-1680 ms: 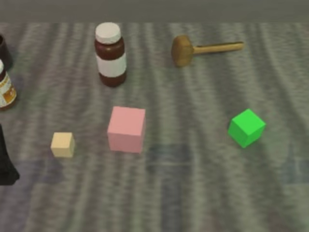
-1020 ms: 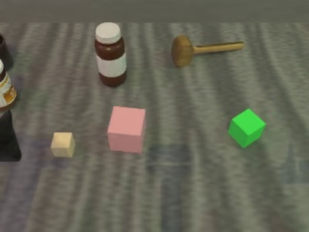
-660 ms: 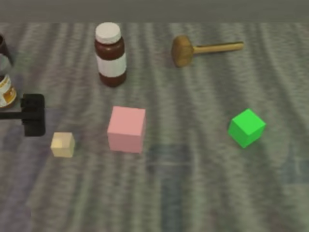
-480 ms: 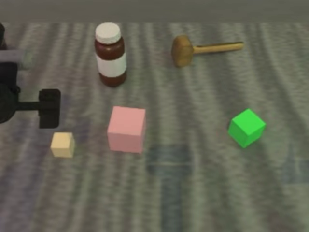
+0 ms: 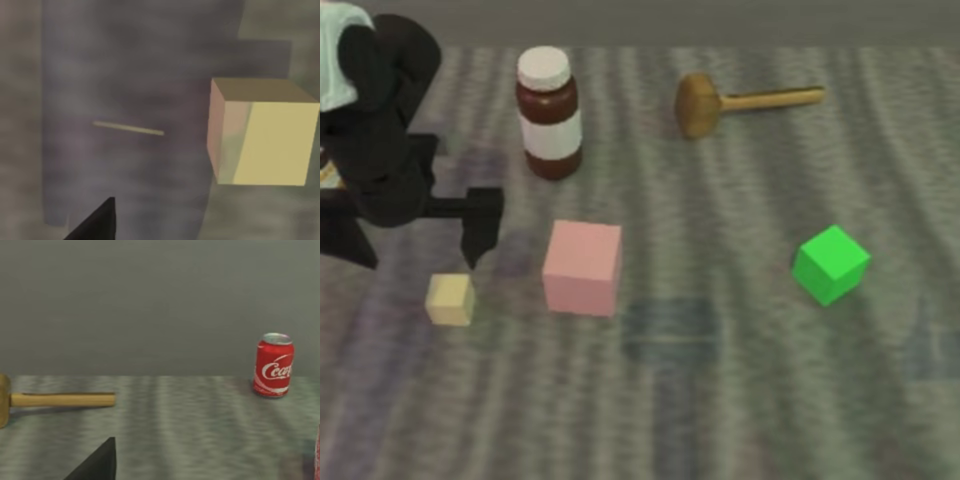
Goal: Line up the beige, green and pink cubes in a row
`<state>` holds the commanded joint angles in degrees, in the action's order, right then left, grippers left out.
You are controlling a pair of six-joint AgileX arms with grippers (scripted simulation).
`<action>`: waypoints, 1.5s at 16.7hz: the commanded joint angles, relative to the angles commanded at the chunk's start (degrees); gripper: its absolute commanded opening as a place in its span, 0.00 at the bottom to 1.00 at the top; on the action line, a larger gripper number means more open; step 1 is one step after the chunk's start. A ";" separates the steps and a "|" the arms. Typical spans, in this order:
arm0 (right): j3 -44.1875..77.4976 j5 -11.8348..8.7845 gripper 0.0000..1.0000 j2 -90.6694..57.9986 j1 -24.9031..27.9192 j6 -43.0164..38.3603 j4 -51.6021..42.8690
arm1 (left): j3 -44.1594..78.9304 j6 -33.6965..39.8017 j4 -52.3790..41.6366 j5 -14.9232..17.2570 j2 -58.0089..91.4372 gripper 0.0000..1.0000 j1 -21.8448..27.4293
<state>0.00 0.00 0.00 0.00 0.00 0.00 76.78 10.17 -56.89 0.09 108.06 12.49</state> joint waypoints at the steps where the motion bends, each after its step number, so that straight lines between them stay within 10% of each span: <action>1: 0.00 0.00 1.00 0.00 0.00 0.00 0.00 | 1.20 0.16 -0.72 -0.01 1.49 1.00 0.16; 22: 0.00 0.00 1.00 0.00 0.00 0.00 0.00 | -7.25 0.08 17.15 0.03 11.73 1.00 0.21; 25: 0.00 0.00 1.00 0.00 0.00 0.00 0.00 | -7.25 0.08 17.15 0.03 11.73 0.77 0.21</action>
<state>0.00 0.00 0.00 0.00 0.00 0.00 69.53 10.25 -39.74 0.12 119.79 12.70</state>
